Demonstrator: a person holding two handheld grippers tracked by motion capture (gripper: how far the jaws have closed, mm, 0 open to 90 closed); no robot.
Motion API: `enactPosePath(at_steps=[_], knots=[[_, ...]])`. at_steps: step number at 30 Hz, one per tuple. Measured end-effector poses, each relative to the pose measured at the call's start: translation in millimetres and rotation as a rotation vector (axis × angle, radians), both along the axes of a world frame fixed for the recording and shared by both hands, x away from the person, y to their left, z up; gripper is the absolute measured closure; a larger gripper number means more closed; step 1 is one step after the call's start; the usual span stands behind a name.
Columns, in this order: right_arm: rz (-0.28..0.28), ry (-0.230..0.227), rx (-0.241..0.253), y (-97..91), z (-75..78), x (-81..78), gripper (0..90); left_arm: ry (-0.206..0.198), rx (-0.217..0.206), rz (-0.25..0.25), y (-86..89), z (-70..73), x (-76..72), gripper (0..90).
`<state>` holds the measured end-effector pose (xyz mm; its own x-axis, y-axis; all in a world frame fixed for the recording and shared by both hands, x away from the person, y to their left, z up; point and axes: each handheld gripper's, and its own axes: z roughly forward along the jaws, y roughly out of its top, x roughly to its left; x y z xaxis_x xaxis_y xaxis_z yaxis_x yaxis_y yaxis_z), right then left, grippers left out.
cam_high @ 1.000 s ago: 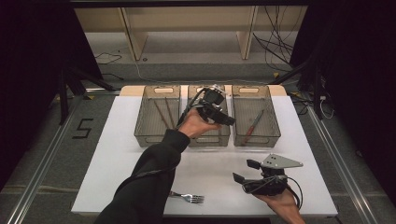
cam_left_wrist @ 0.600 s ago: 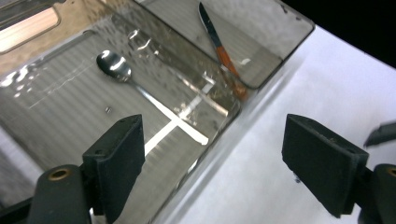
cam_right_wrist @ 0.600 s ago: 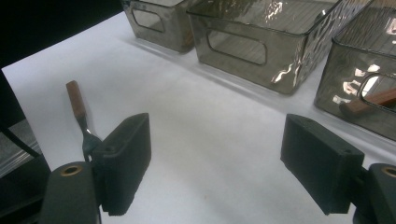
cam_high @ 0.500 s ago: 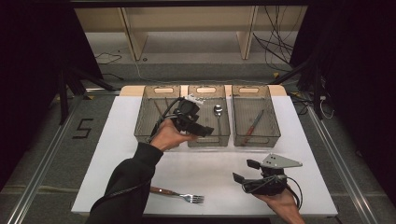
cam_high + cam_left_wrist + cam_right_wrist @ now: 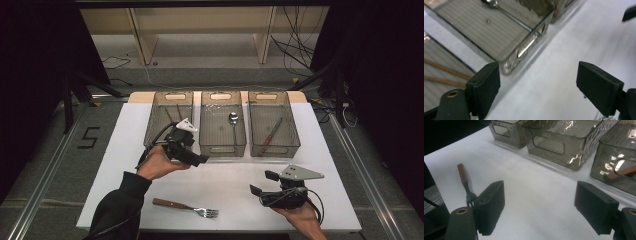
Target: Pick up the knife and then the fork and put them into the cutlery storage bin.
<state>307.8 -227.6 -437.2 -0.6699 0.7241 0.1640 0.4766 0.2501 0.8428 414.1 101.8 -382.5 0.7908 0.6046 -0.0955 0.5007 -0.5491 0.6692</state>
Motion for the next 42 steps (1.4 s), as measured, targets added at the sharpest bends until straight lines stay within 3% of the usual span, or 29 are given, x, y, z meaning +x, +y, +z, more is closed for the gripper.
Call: enactPosePath(at_steps=[15, 20, 30, 33, 37, 42], knots=[[-0.001, -0.004, 0.002, 0.6, -0.3, 0.3, 24.9, 0.013, 0.045, -0.030, 31.0, -22.7, -24.5, 17.6], [0.000, -0.003, 0.002, 0.4, -0.1, 0.0, 24.8, 0.015, 0.124, -0.058, 32.6, -25.0, -37.2, 17.6], [0.005, -0.005, -0.003, 1.7, 0.3, -0.3, 24.7, 0.031, 0.243, -0.126, 31.9, -32.3, -56.8, 17.5], [0.006, -0.004, -0.003, 1.6, 0.3, -0.3, 24.8, 0.048, 0.264, -0.147, 30.0, -37.5, -61.4, 17.5], [0.006, -0.004, -0.004, 1.4, 0.2, -0.2, 24.8, 0.093, 0.336, -0.195, 27.6, -46.8, -66.5, 17.8], [0.007, -0.002, -0.005, 1.5, 0.1, -0.1, 24.8, 0.120, 0.408, -0.232, 25.2, -54.6, -72.9, 20.0]])
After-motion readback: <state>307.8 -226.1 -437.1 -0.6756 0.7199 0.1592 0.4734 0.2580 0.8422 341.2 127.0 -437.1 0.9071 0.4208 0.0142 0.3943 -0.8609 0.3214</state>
